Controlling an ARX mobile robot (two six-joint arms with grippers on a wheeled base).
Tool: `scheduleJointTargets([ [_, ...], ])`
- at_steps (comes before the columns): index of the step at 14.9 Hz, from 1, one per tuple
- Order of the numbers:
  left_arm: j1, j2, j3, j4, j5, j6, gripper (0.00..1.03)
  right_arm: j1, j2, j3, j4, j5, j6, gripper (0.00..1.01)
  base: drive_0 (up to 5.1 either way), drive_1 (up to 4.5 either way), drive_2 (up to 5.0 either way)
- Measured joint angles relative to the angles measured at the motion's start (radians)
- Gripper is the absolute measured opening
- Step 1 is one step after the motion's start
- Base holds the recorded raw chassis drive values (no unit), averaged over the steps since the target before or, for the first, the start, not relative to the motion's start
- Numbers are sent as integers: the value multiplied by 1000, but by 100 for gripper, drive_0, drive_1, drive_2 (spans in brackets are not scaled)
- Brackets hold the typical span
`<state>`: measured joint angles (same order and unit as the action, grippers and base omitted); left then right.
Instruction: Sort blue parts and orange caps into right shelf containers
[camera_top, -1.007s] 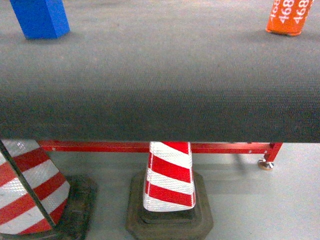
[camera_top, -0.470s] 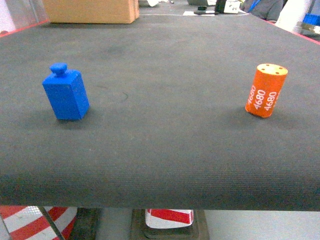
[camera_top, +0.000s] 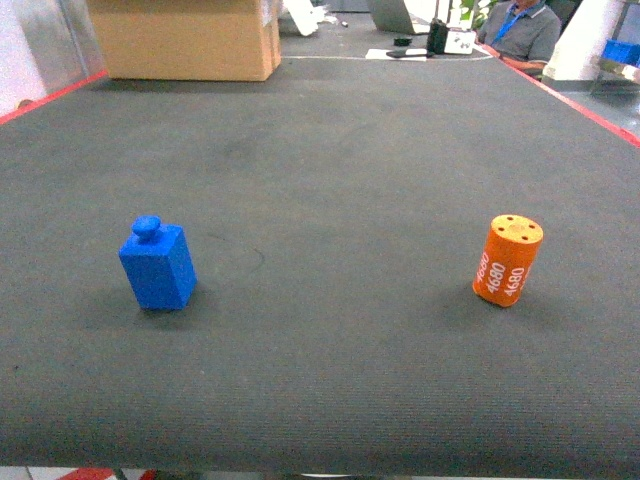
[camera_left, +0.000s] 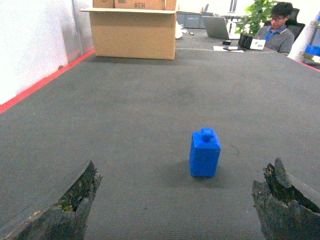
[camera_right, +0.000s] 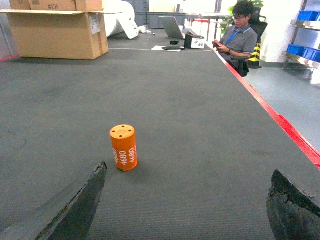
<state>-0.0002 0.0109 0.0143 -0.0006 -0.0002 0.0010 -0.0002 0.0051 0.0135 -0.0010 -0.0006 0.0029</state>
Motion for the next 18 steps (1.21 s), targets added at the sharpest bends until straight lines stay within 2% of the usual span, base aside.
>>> scheduleJointTargets([
  [18,0,0,0,-4,0,0,98,0,0,0,-4,0,0,98,0,0,0],
])
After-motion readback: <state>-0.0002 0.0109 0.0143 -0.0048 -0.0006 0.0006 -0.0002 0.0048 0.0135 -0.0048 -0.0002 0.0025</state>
